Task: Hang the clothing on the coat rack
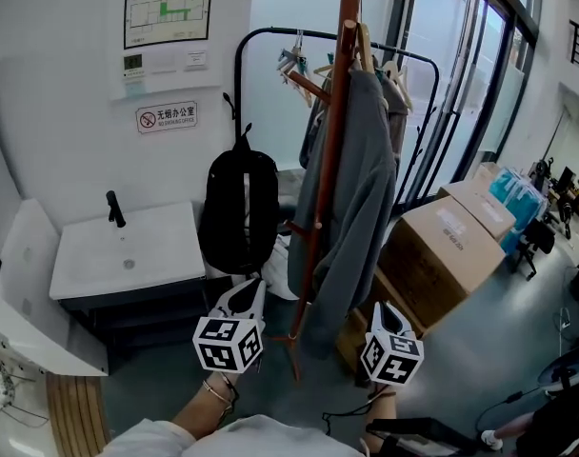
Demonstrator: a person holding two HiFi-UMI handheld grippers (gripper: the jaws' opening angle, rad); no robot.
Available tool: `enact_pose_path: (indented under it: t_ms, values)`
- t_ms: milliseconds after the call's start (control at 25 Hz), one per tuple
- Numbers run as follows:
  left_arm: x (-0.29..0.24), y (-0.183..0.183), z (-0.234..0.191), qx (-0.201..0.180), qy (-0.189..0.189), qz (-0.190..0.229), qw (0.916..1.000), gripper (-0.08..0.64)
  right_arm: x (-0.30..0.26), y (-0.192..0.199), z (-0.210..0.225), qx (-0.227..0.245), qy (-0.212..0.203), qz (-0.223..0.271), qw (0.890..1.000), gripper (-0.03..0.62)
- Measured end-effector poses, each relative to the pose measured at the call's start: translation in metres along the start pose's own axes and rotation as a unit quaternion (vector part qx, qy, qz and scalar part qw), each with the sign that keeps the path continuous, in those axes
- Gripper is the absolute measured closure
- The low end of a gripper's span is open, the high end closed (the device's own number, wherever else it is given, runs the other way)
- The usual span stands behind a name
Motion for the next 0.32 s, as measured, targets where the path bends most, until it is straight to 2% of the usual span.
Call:
enact_pose_path:
  t_ms: [320]
  values:
    - [-0.0012,0.0048,-0.0038,0.004,0.002,-0.013,0.9999,0.552,0.0012,0.0036,-0.0013,-0.002,0.005,-0.005,1.0,0.569]
Point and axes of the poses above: the fingertips, and each gripper's own axes: x backward along the fingers, z to its right, y out of its underside, the point moved 7 cm from there along x, backward along the fingers, and after that the axes turned 6 degrees about x, right-handed, at the moved point
